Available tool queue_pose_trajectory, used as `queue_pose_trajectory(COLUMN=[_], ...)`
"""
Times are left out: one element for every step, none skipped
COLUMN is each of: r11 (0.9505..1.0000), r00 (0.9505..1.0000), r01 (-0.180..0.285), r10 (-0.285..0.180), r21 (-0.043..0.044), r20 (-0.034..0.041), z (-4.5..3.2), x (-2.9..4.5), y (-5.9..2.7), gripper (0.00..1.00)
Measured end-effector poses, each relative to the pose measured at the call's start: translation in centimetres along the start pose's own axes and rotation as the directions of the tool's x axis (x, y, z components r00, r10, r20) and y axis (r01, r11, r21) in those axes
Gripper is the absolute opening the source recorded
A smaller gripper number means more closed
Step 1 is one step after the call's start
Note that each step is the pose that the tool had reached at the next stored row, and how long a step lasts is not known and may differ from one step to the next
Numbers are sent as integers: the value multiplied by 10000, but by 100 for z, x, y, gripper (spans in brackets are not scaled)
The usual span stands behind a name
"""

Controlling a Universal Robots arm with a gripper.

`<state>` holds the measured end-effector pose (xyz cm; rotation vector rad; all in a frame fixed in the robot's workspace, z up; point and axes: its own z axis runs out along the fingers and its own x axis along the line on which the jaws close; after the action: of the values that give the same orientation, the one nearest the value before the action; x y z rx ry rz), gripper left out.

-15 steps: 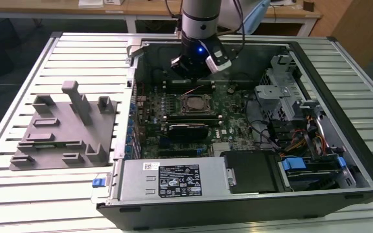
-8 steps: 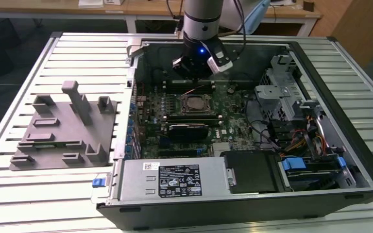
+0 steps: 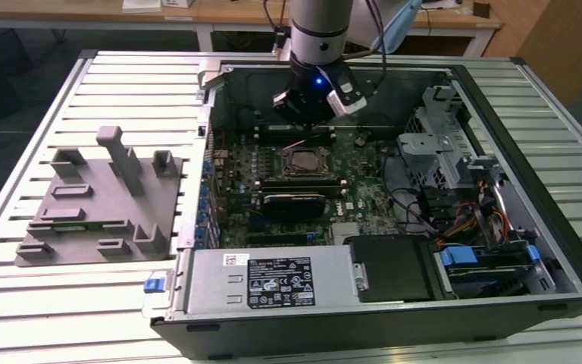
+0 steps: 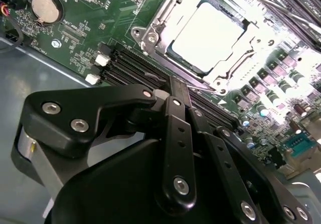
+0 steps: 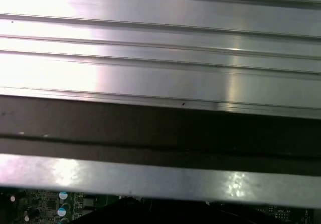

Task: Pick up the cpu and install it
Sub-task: 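Install the first cpu locking lever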

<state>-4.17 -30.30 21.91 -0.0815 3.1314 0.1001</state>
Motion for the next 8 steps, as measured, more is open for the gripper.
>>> queue_pose_trajectory(r11=[10000,10000,10000,10000,10000,10000,10000,10000], r00=[10000,10000,10000,10000,10000,10000,10000,10000], r01=[-1,-1,0,0,0,0,0,0], r10=[1,1,0,0,0,0,0,0], r21=[0,0,1,-1,-1,0,0,0], r20=[0,0,0,1,1,0,0,0], z=[4,8,12,17,22,28,34,41], x=[-9,-17,-25,-34,-42,-50,-58,-65], y=[0,0,0,0,-1,-1,-1,-2], gripper=[11,11,11,11,11,11,11,11])
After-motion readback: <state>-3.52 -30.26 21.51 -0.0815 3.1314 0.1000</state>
